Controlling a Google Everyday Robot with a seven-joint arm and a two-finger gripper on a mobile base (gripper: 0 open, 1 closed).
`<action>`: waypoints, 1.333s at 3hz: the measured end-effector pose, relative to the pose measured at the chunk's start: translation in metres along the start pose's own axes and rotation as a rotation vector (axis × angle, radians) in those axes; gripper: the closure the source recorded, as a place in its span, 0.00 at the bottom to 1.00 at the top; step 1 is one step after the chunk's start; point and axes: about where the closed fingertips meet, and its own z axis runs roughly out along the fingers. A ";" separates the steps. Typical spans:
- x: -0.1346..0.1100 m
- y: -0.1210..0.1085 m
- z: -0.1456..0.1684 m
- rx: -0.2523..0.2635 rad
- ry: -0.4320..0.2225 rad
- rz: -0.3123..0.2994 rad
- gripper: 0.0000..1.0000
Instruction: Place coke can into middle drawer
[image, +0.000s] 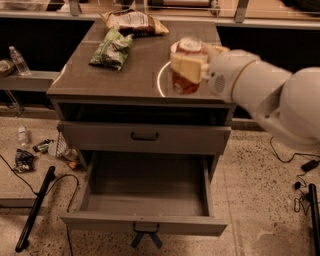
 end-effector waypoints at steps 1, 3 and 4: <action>0.071 0.034 -0.013 0.016 0.095 0.045 1.00; 0.120 0.058 -0.018 -0.013 0.174 0.053 1.00; 0.132 0.064 -0.015 -0.030 0.156 0.072 1.00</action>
Offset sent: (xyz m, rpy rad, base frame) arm -0.0298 0.0162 -0.0612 -0.0170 0.0914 -0.0165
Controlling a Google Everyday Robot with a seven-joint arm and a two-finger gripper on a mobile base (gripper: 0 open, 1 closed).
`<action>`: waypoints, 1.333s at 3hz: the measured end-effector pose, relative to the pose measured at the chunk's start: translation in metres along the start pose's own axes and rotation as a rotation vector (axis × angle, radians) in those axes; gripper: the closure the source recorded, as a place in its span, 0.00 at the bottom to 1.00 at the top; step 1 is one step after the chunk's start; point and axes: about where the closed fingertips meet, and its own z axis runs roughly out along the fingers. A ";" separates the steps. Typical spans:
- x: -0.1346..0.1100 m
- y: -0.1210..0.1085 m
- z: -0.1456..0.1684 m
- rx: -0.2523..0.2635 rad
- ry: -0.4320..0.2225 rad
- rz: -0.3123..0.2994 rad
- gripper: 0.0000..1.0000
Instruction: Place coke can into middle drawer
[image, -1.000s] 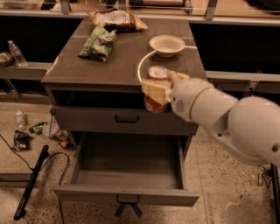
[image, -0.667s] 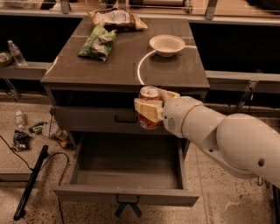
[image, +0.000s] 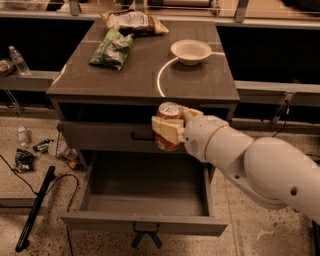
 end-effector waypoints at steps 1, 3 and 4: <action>0.030 0.056 0.033 -0.164 -0.051 -0.091 1.00; 0.128 0.088 0.070 -0.388 -0.084 -0.152 1.00; 0.128 0.087 0.070 -0.387 -0.085 -0.146 1.00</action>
Offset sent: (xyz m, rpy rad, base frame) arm -0.0202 0.1087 -0.2407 0.1191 -0.1128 0.5541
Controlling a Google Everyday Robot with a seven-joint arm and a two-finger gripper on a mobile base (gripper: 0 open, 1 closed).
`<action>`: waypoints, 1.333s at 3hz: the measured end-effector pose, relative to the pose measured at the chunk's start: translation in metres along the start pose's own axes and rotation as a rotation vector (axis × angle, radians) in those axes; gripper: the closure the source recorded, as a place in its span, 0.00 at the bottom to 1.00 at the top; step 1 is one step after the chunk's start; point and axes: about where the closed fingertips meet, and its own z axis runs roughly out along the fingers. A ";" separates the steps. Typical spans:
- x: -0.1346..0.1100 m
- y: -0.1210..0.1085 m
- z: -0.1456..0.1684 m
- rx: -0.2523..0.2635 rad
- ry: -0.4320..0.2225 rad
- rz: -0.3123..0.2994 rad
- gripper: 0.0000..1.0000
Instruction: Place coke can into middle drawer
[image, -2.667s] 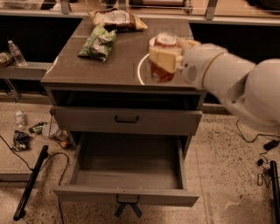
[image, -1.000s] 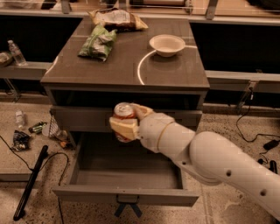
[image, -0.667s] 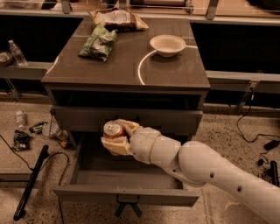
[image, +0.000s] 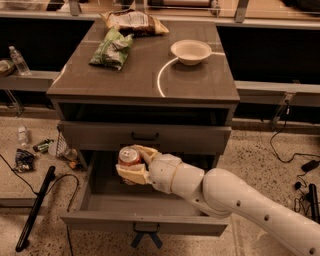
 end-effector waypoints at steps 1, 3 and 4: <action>0.014 -0.008 0.002 -0.006 0.019 -0.021 1.00; 0.102 -0.062 0.018 -0.146 0.121 -0.141 1.00; 0.160 -0.075 0.026 -0.216 0.115 -0.126 1.00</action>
Offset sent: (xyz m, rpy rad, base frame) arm 0.0666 -0.0446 -0.1020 -0.2506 -0.0567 0.1216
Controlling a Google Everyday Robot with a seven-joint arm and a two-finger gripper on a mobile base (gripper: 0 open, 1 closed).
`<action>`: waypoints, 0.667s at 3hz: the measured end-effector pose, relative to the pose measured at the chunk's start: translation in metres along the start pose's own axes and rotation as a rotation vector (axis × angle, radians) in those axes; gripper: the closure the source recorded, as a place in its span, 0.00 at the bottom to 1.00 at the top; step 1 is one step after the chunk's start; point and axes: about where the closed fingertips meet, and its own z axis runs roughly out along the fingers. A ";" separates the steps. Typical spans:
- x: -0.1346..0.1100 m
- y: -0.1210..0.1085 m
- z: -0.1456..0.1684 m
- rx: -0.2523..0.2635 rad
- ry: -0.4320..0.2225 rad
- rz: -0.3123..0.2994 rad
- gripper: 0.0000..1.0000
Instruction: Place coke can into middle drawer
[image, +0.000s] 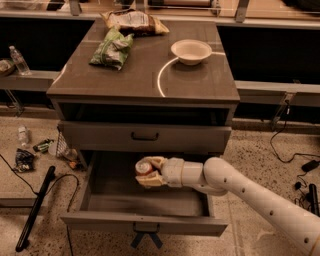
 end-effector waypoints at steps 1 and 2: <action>0.052 -0.001 0.010 -0.027 0.002 0.005 0.96; 0.096 -0.006 0.019 -0.016 0.046 0.015 0.66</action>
Offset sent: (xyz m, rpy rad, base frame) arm 0.0180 -0.0151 -0.1237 -0.0658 0.0391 -0.0135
